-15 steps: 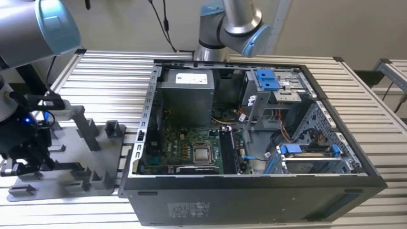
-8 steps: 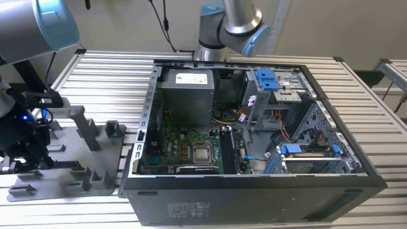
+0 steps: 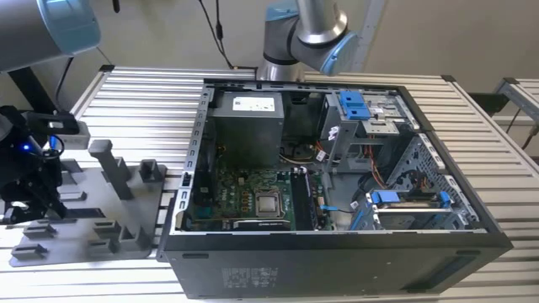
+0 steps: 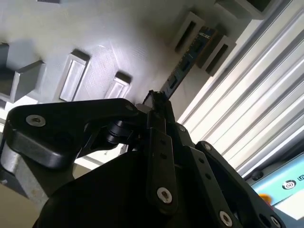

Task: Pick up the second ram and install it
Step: 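Pick up the second ram and move it above second insertion slot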

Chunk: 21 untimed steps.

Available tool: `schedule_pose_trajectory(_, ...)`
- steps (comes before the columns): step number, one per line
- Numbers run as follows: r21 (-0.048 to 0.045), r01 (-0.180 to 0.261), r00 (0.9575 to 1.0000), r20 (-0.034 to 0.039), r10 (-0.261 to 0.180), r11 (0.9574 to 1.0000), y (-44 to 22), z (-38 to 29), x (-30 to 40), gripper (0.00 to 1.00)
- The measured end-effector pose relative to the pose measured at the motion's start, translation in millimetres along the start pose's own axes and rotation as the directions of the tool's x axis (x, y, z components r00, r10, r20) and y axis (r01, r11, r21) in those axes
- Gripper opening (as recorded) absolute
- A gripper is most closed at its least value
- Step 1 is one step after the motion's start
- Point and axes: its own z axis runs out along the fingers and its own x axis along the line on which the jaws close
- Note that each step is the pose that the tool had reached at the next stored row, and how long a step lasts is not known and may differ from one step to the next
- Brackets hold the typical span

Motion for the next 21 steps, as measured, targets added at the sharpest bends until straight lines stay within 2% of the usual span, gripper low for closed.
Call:
schedule_pose_trajectory(10, 0.0001, -0.002, 1.0000, 0.0001, 0.002, 1.0000, -0.1, -15.3, -0.1, 0.14)
schedule_pose_trajectory(21, 0.0001, -0.002, 1.0000, 0.0001, 0.002, 1.0000, -0.2, -21.5, -1.2, 0.14)
